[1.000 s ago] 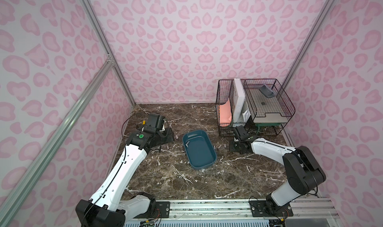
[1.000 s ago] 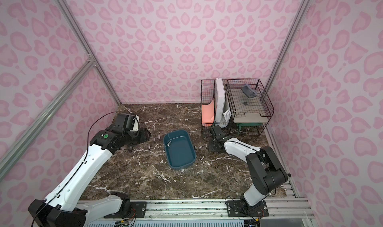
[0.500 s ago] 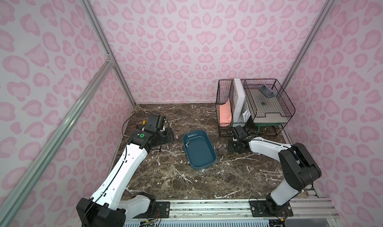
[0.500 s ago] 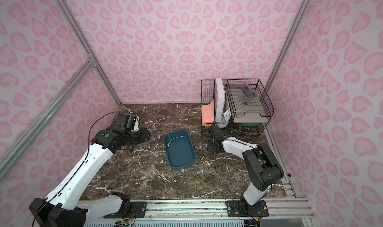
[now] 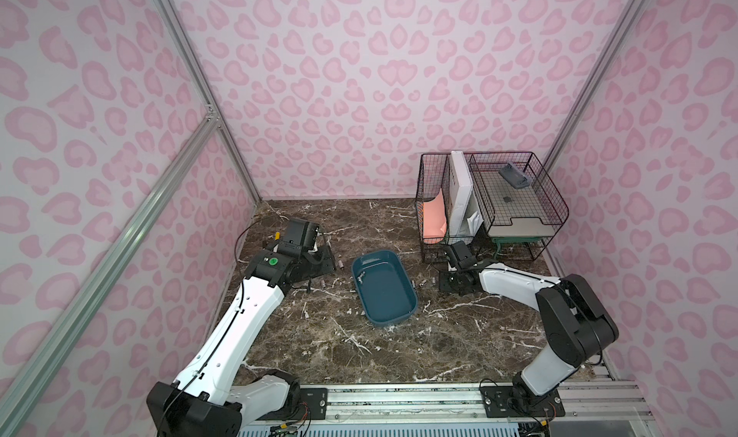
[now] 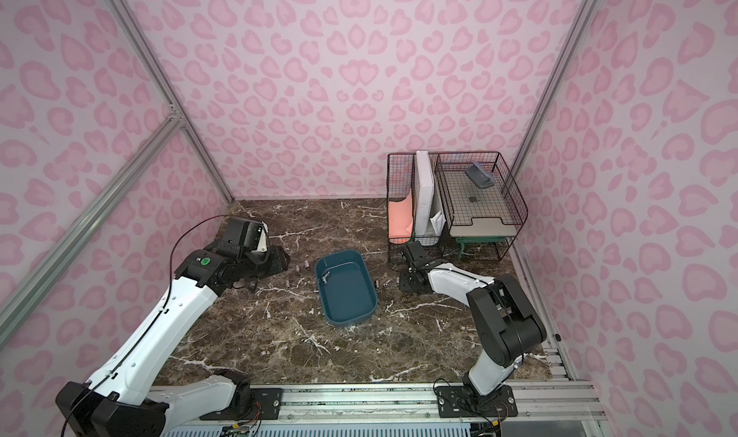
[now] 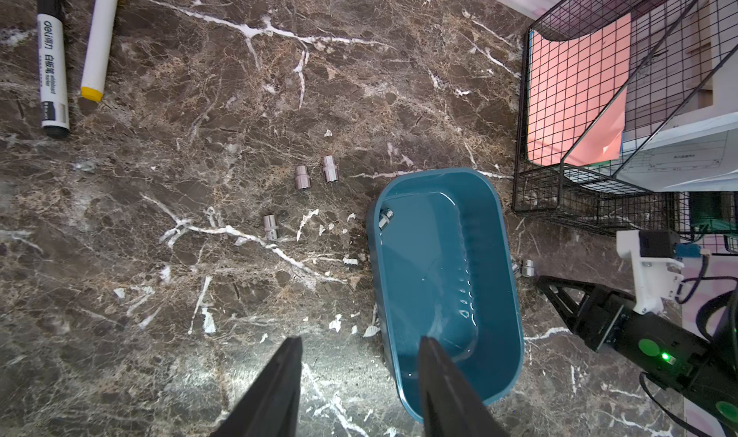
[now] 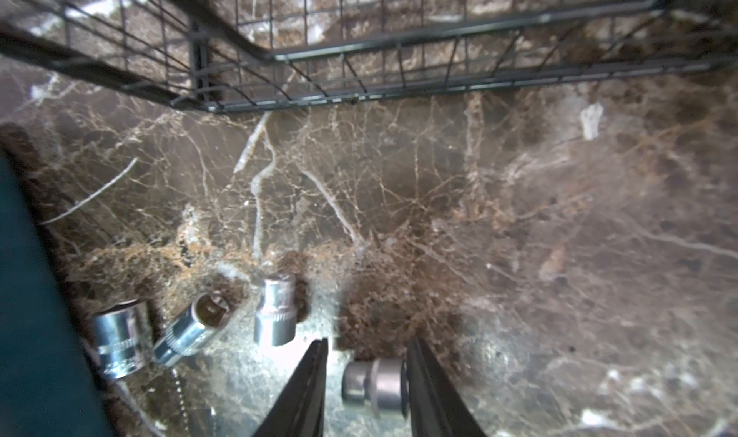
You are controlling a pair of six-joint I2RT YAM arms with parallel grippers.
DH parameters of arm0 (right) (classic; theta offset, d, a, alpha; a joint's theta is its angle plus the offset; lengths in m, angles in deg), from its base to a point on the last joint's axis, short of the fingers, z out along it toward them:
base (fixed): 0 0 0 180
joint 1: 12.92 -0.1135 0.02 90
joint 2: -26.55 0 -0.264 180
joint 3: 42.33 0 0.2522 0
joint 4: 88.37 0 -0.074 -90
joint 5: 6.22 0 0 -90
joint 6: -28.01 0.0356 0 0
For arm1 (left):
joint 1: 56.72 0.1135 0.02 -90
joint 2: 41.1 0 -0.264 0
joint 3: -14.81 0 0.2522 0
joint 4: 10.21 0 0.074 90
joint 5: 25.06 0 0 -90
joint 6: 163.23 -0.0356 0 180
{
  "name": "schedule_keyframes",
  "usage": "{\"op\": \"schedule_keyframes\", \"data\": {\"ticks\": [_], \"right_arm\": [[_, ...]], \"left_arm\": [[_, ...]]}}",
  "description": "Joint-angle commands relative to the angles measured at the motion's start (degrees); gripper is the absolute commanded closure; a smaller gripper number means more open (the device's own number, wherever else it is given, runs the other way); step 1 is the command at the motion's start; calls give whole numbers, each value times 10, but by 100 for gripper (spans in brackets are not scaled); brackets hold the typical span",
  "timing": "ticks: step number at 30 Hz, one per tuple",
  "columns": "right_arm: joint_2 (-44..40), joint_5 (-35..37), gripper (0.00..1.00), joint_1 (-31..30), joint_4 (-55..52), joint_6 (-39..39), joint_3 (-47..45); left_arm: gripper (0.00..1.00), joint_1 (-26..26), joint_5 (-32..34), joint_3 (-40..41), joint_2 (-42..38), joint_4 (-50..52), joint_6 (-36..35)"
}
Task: Take out the socket from the storage box
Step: Place the socket head at the center of the board.
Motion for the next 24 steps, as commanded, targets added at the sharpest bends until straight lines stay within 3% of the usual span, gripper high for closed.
{"op": "schedule_keyframes", "data": {"ticks": [1, 24], "right_arm": [[-6, 4, 61, 1, 14, 3, 0], [-59, 0, 66, -25, -12, 24, -37]], "left_arm": [[49, -1, 1, -2, -3, 6, -2], [49, -5, 3, -1, -4, 5, -2]]}}
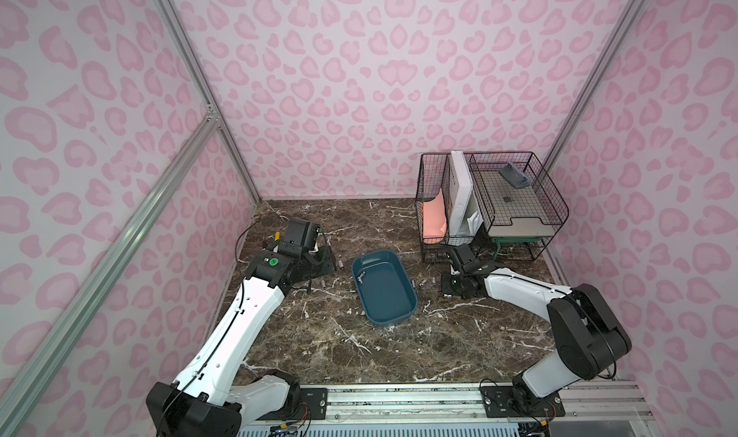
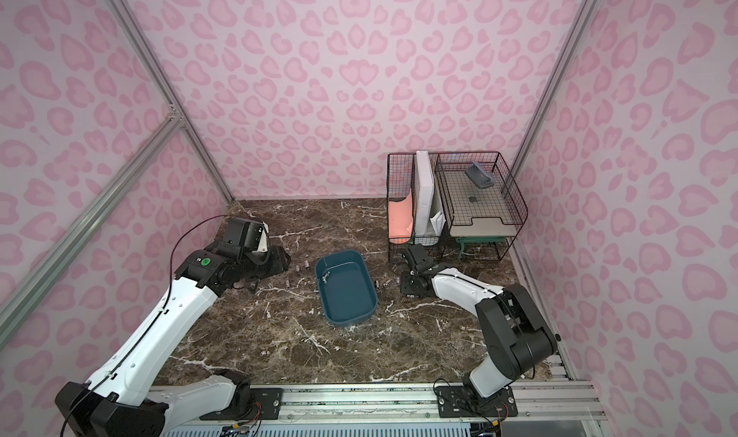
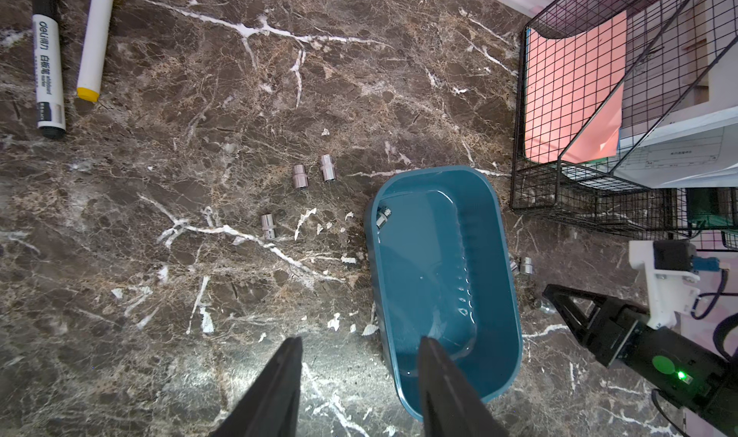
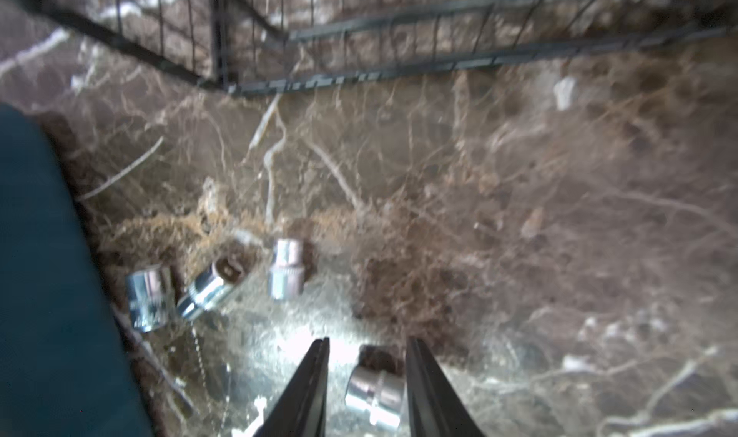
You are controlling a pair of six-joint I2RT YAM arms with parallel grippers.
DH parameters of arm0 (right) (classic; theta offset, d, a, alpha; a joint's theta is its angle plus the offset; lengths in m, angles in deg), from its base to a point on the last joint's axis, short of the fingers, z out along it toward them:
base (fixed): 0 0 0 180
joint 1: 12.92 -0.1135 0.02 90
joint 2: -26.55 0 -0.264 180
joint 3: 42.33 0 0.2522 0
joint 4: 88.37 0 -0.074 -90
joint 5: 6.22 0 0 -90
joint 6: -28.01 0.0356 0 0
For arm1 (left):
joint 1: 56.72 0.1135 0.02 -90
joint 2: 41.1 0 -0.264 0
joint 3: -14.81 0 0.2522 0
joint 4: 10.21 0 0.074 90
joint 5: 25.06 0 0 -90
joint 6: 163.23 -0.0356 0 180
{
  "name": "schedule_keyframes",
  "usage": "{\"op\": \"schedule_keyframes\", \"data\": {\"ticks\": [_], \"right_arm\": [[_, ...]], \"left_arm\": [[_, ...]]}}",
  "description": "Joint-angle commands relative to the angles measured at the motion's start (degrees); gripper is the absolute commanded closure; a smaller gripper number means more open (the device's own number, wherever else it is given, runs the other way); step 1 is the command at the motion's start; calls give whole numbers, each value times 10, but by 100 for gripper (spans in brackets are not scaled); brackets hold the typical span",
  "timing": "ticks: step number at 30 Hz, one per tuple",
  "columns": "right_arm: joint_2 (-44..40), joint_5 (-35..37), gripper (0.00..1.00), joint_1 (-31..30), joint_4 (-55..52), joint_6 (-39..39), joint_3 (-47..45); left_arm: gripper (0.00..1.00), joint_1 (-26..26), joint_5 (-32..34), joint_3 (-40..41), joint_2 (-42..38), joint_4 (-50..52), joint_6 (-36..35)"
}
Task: Take out the socket from the storage box
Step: Place the socket head at the center of the board.
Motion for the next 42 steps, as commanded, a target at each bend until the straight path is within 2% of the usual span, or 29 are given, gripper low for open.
{"op": "schedule_keyframes", "data": {"ticks": [1, 10, 16, 34, 42], "right_arm": [[-16, 2, 66, -14, -3, 11, -9], [-36, 9, 71, -48, -17, 27, -23], [-32, 7, 78, -65, -13, 32, -34], [-39, 13, 79, -72, -18, 33, -32], [-62, 27, 77, -71, -28, 29, -31]], "left_arm": [[49, 0, 2, 0, -3, 3, -2], [49, -6, -8, 7, 6, -4, -1], [48, -8, -7, 7, 7, -5, 0], [48, -14, -2, 6, 12, -4, 1], [48, -36, -2, 6, 31, -15, 6]]}}
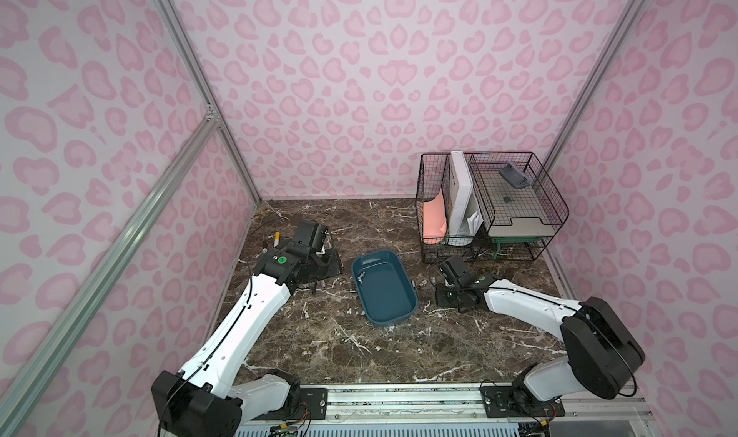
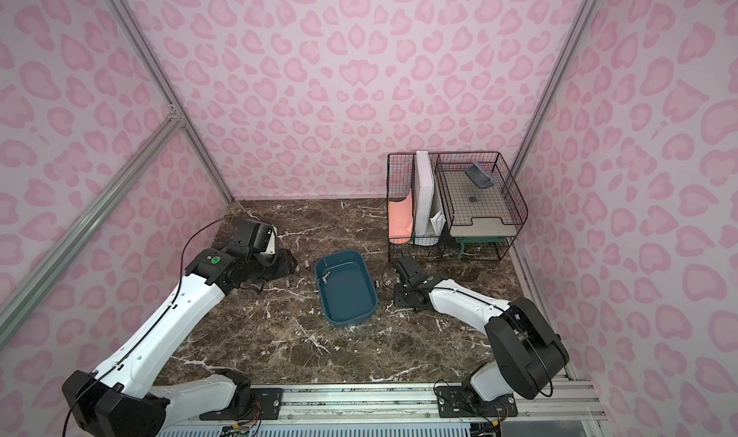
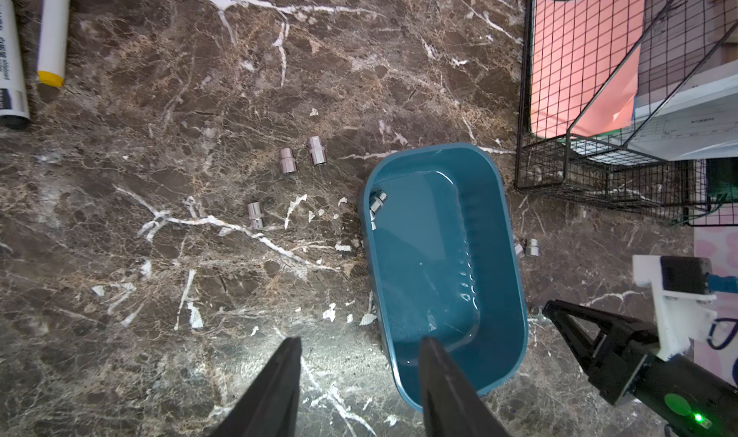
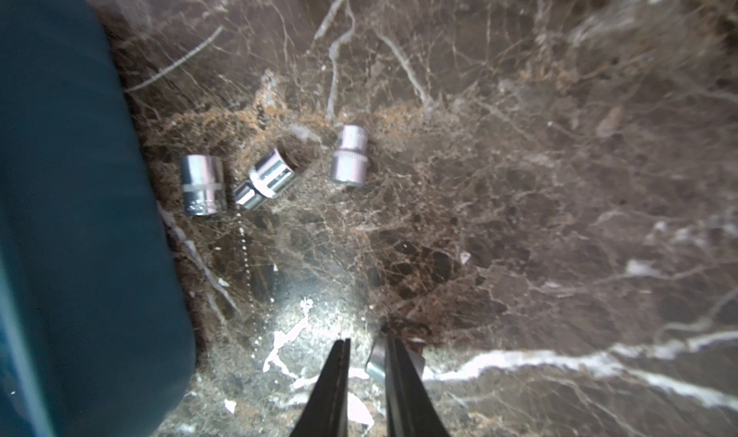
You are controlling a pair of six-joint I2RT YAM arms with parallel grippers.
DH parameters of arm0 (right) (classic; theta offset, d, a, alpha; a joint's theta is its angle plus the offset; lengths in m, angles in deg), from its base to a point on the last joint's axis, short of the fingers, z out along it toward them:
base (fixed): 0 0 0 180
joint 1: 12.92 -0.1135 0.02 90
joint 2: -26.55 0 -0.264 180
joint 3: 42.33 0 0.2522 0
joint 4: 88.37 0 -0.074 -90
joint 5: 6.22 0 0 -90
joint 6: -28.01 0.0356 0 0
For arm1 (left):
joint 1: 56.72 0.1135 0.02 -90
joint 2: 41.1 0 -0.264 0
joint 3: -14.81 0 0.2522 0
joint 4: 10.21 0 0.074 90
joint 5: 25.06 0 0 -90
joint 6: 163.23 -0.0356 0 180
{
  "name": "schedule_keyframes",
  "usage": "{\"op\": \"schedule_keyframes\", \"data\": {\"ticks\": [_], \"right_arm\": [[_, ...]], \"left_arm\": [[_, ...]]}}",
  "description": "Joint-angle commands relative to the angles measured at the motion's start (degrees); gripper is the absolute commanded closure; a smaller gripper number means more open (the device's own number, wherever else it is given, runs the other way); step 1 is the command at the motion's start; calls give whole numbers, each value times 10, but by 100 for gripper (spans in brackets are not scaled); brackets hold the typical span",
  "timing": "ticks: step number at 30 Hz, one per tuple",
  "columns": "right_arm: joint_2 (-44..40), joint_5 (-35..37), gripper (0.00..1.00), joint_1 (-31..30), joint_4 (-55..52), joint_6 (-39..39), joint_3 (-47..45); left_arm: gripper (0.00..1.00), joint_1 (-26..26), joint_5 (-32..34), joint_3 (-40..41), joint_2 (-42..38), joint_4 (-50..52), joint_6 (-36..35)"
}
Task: Take out the socket from the storage box
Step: Place the socket head at the center of the board, then pick up the socket head from the storage box.
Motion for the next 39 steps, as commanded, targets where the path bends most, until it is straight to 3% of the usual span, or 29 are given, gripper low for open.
{"op": "schedule_keyframes", "data": {"ticks": [1, 13, 26, 34, 39], "right_arm": [[-9, 11, 78, -1, -2, -3, 1], [-64, 30, 76, 2, 3, -6, -26], [-96, 34, 74, 21, 17, -16, -51], [-99, 25, 74, 28, 25, -20, -57], [-100, 25, 74, 28, 27, -21, -58]], "left_arm": [[48, -13, 2, -2, 14, -16, 5], [51, -90, 22, -89, 196, -34, 8], [53, -99, 67, -196, 403, -18, -24], [52, -100, 88, -209, 465, -21, -24], [47, -101, 102, -210, 487, -21, -25]]}}
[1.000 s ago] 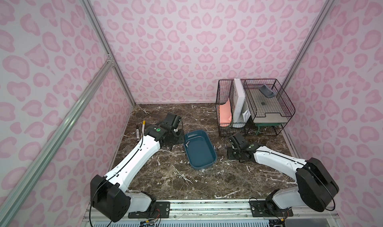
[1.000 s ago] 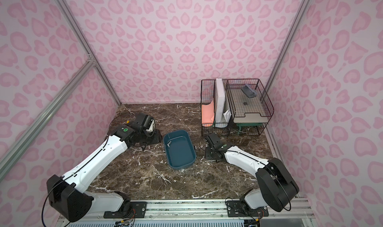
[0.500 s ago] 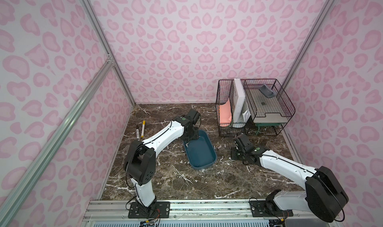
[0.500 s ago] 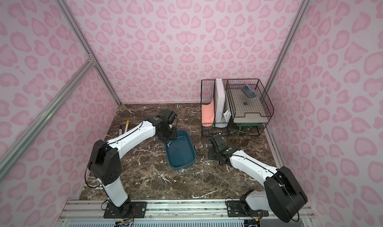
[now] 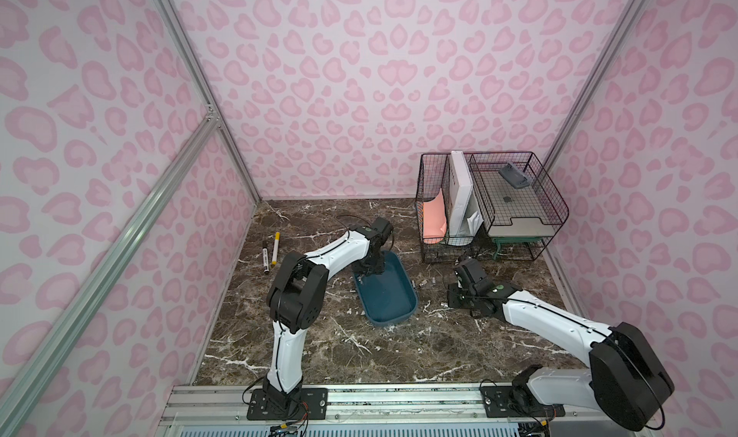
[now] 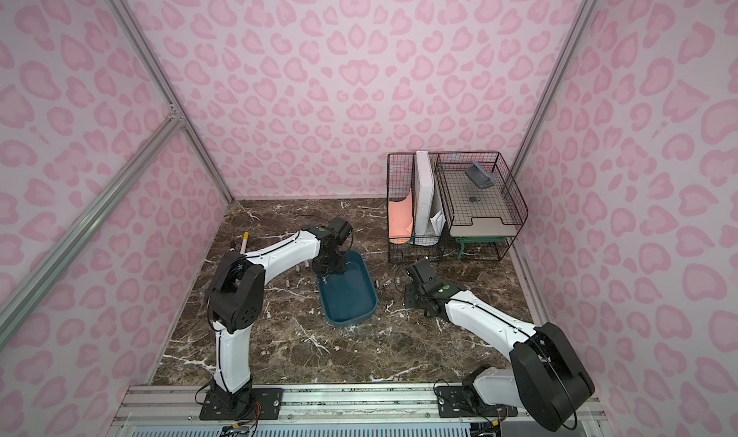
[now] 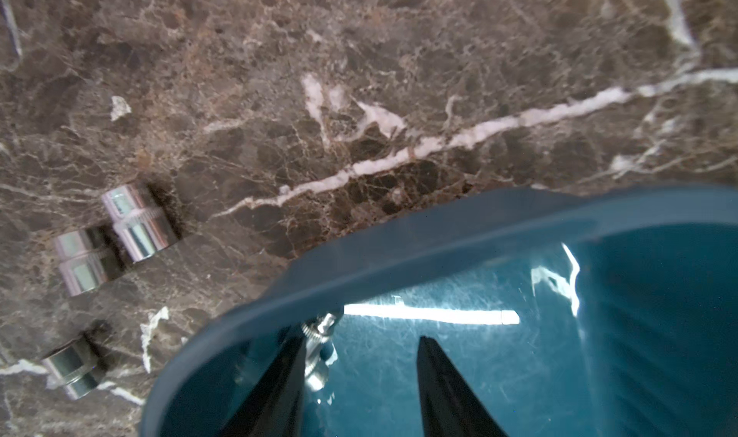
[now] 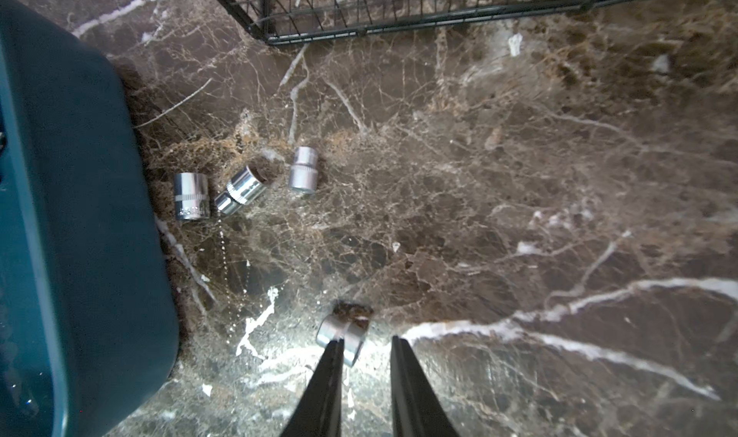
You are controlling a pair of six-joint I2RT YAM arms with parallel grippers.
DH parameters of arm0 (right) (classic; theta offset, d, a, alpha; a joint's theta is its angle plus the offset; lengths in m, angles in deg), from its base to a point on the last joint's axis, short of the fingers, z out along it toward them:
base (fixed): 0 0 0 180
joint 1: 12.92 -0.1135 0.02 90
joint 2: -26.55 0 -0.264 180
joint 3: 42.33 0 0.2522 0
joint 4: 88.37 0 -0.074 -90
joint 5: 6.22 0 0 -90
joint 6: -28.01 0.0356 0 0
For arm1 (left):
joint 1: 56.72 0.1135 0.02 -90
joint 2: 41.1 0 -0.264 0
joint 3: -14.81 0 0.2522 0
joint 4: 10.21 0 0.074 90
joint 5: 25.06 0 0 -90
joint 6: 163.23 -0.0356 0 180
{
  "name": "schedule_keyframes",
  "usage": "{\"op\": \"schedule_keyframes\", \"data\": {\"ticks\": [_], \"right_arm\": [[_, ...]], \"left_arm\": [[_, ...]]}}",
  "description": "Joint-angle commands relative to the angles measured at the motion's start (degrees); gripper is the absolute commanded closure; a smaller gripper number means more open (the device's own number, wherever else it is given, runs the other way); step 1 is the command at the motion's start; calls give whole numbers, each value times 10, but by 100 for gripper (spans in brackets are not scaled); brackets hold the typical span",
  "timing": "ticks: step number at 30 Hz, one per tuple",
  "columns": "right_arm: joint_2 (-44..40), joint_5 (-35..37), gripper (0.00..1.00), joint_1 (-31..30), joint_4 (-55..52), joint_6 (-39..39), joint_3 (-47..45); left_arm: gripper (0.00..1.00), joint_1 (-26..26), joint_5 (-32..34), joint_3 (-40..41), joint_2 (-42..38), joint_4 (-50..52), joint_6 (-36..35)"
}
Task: Take out the socket from the storage box
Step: Pick up the socket head from the storage box.
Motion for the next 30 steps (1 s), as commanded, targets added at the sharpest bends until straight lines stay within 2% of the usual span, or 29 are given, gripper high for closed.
{"op": "schedule_keyframes", "data": {"ticks": [1, 6, 14, 30], "right_arm": [[-2, -1, 74, 1, 18, -4, -2], [-4, -2, 74, 1, 21, -4, -3], [-6, -4, 74, 1, 23, -2, -5], [-3, -7, 74, 3, 25, -1, -7]], "left_arm": [[46, -1, 20, -4, 11, 5, -6], [43, -3, 27, -6, 29, 2, -13], [44, -8, 20, -9, 48, -7, -16], [62, -12, -26, 19, 43, -33, 0]]}}
